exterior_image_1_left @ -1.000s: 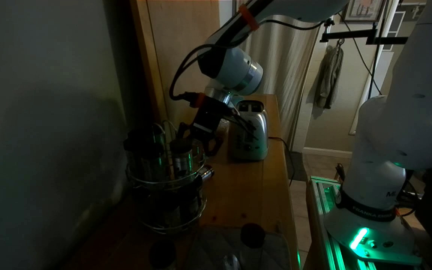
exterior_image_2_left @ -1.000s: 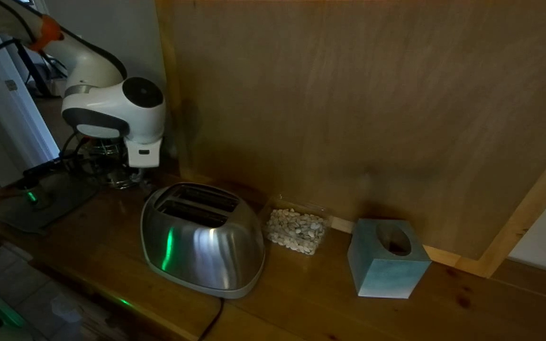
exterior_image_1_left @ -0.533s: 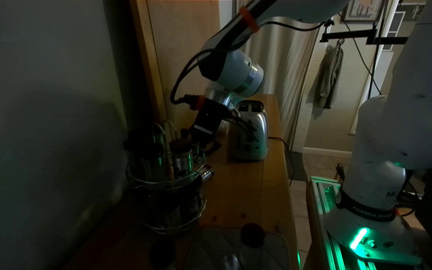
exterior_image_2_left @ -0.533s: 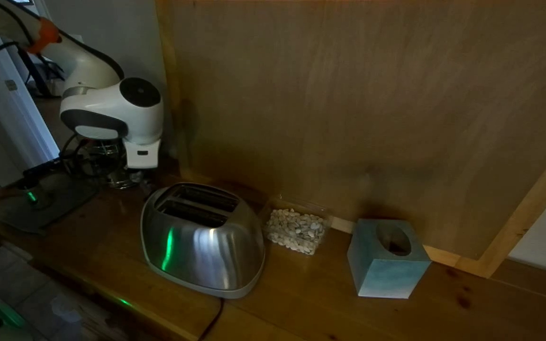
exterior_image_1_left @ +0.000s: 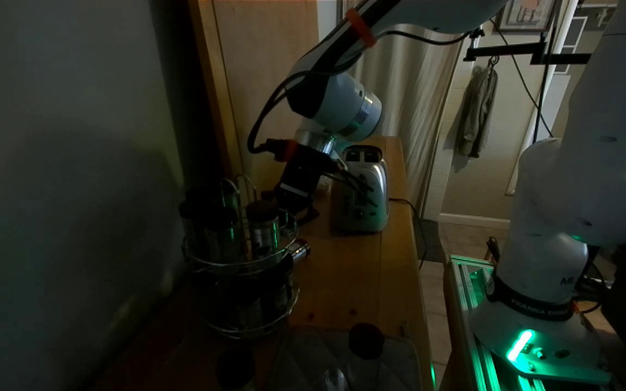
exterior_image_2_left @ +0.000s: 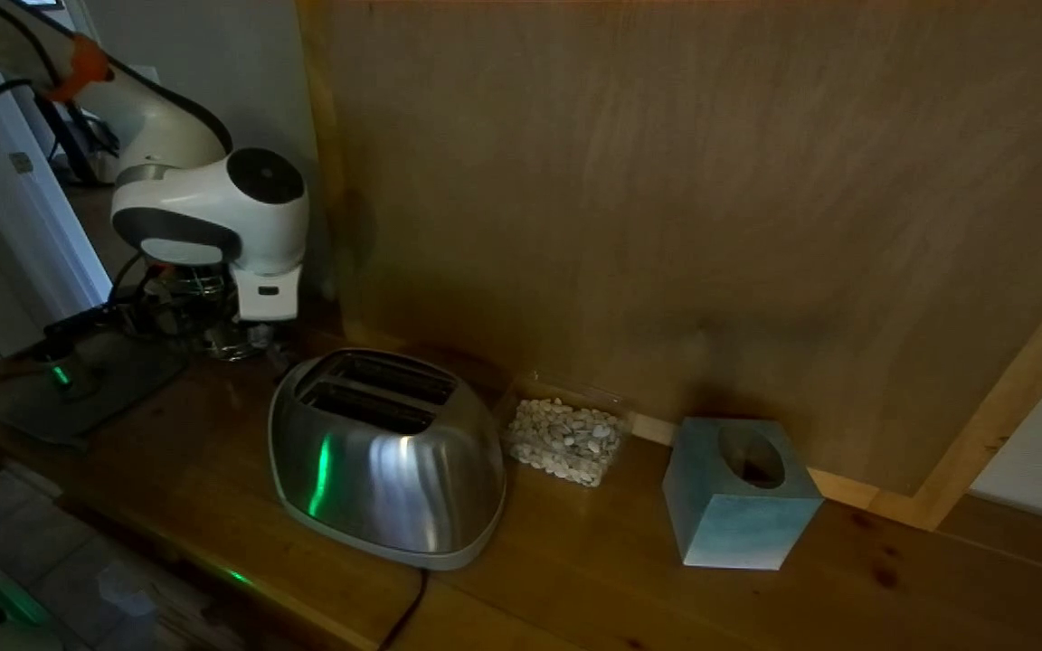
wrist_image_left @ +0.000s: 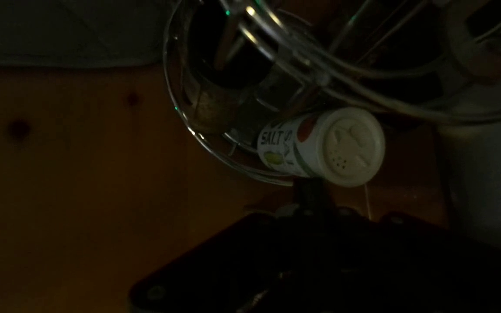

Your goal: Take the bottle from the top shelf to the bottom shelf of the spice rack

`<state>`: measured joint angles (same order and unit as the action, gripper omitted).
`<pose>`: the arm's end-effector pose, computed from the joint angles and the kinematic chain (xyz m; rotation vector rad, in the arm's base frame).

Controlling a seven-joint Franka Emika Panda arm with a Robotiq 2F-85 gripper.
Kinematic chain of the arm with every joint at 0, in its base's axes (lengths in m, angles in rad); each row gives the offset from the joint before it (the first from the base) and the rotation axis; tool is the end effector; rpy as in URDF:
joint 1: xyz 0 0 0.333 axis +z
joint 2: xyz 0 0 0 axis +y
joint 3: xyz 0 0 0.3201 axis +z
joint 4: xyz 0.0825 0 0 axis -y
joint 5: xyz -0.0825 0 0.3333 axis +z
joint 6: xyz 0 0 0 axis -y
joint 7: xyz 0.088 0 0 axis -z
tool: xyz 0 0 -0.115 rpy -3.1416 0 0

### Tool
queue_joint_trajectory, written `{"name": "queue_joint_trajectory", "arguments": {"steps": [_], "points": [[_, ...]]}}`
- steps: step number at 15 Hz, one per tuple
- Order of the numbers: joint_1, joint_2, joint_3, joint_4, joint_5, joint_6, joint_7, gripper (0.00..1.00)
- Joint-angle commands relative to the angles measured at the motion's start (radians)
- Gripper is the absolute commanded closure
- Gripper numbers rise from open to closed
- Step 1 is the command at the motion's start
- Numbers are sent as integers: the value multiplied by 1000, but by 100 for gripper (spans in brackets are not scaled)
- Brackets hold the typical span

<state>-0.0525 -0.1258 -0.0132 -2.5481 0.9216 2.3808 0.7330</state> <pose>0.4111 -0.0146 0.3501 -1.8714 1.7463 0.3121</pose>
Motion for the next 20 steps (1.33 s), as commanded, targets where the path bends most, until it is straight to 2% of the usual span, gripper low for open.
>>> {"name": "queue_joint_trajectory", "arguments": {"steps": [1, 8, 13, 14, 16, 20], "points": [[9, -34, -3, -7, 37, -20, -52, 100], [8, -83, -13, -11, 127, -89, -175, 100], [-6, -81, 0, -17, 101, -60, -144, 100], [-10, -80, 4, -20, 91, -31, -132, 74], [-12, -80, 6, -24, 92, 8, -122, 68], [-16, -98, 5, -37, 77, 53, -92, 40]]}}
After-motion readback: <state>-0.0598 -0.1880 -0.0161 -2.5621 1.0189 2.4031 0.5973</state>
